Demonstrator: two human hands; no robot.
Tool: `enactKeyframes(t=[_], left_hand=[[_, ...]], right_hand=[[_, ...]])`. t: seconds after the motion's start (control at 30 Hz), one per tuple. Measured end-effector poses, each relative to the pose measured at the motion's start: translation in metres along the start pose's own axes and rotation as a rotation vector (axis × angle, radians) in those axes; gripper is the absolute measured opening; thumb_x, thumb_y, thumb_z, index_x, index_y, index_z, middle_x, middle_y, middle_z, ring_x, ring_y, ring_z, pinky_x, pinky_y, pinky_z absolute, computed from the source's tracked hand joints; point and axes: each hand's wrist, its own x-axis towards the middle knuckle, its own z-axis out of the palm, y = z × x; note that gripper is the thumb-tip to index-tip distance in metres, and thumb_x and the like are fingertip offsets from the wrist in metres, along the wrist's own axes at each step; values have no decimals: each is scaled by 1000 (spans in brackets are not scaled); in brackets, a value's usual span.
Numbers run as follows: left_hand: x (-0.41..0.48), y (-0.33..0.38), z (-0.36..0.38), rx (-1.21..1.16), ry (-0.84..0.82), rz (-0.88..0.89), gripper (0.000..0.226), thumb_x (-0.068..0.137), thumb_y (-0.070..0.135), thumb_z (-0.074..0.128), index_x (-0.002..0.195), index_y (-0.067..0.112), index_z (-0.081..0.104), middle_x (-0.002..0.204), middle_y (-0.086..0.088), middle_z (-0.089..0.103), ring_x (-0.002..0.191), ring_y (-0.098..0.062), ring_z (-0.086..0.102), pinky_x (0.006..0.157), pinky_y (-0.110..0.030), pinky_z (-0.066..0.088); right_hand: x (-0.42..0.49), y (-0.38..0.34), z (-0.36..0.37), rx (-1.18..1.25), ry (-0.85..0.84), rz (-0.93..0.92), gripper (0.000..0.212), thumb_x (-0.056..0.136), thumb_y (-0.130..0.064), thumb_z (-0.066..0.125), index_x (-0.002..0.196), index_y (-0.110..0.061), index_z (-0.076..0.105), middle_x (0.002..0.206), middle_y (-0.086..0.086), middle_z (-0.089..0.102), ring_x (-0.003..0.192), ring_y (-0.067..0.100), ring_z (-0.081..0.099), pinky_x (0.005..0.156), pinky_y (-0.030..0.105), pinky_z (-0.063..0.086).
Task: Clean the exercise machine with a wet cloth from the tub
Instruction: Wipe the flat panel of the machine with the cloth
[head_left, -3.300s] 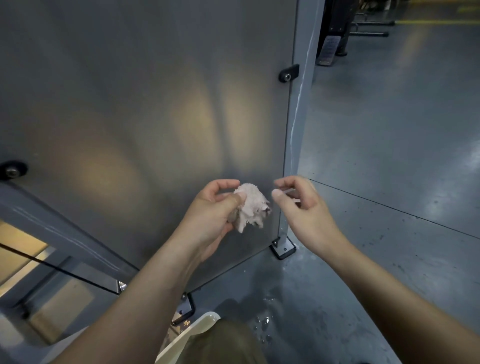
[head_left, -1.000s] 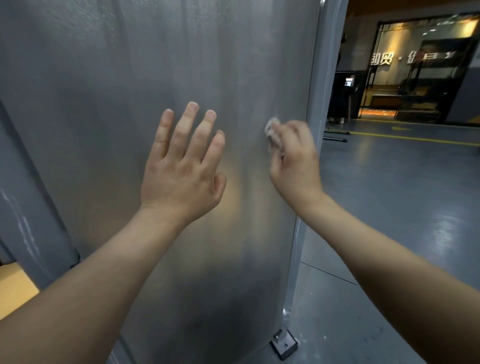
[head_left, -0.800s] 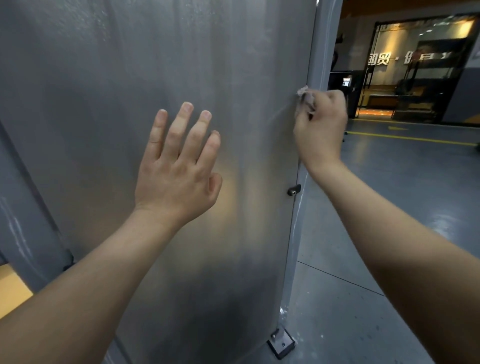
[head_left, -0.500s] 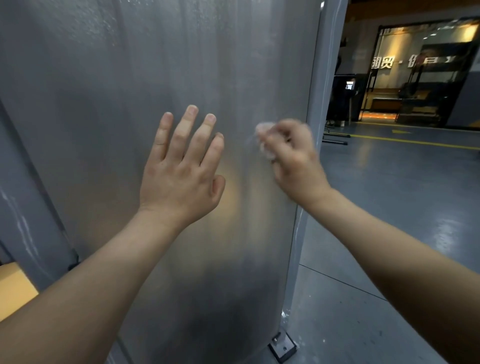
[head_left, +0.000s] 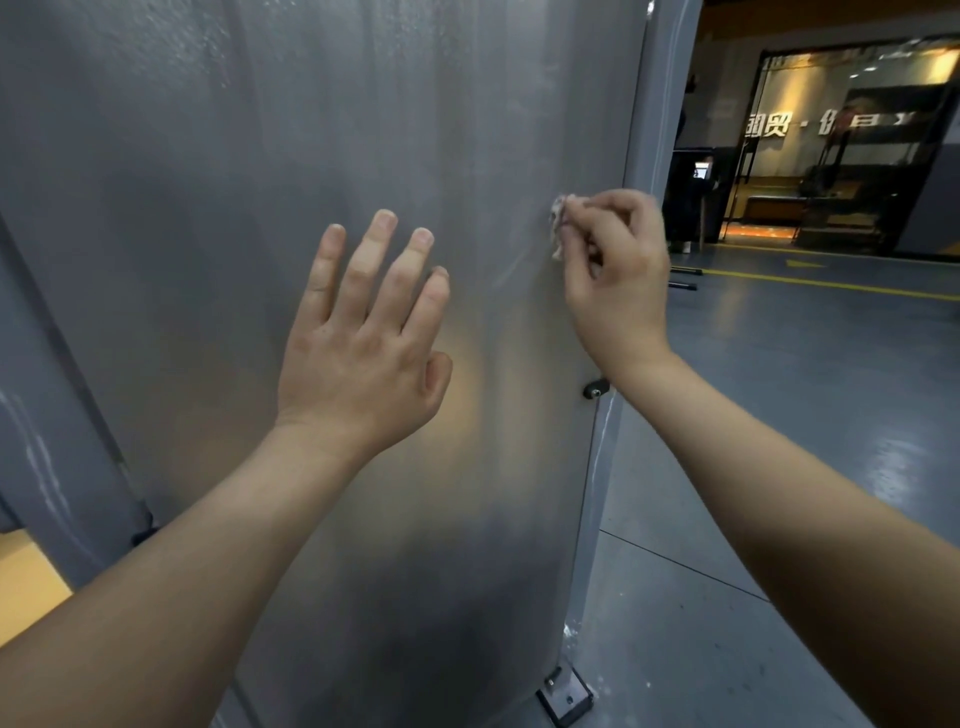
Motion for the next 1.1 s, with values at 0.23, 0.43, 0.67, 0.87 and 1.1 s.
enactKeyframes(t=[0.23,0.43,0.67,0.87,1.1], left_hand=[[0,-1,0,-2,-15,0,58,90,30,31,133,6,60,153,-16,48,148,-41,34,122,-61,21],[0,-1,-1,-6,-5,-3,55,87,27,39,133,6,61,153,-16,49,147,-41,35,123,-60,21],[-1,-1,1,-9,15,1,56,90,28,33,132,5,62,151,-16,50,147,-42,37,122,-60,22],[0,-1,1,-9,9,-2,57,89,28,34,132,6,62,152,-16,50,147,-41,37,123,-60,20],[-1,-2,2,-7,11,2,57,90,29,33,133,6,62,152,-16,50,147,-42,37,121,-61,23]], right_hand=[[-66,-15,-5,-43,-183,-159,13,99,-2,64,105,1,74,112,11,64,98,32,61,93,29,48],[30,6,3,-140,36,30,12,98,-11,63,100,-6,74,106,10,65,97,27,61,84,42,55],[-56,-6,-16,-90,-305,-325,14,98,0,65,108,2,74,111,14,68,95,36,61,93,30,47],[17,-7,5,-115,-46,-54,18,98,-3,62,111,-3,73,116,14,63,102,32,58,87,41,52],[-37,-11,-12,-96,-342,-463,20,98,4,60,112,1,74,114,16,68,92,40,59,89,39,50]])
